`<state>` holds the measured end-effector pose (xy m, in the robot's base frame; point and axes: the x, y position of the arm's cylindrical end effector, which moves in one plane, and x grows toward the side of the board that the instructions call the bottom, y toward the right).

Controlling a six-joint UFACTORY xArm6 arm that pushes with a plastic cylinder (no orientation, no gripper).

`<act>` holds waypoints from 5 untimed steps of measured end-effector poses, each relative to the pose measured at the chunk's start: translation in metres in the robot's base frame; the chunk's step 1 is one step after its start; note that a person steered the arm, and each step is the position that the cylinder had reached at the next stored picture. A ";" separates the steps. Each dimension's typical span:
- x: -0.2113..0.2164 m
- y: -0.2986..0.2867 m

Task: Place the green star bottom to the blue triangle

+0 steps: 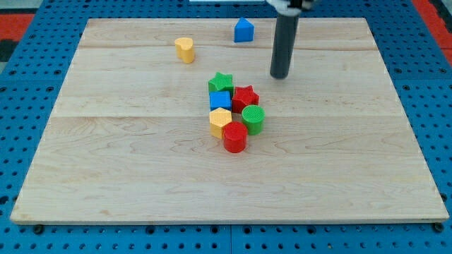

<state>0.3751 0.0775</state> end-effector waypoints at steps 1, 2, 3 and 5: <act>0.024 -0.069; 0.041 -0.111; 0.028 -0.124; -0.008 -0.159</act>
<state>0.3672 -0.0819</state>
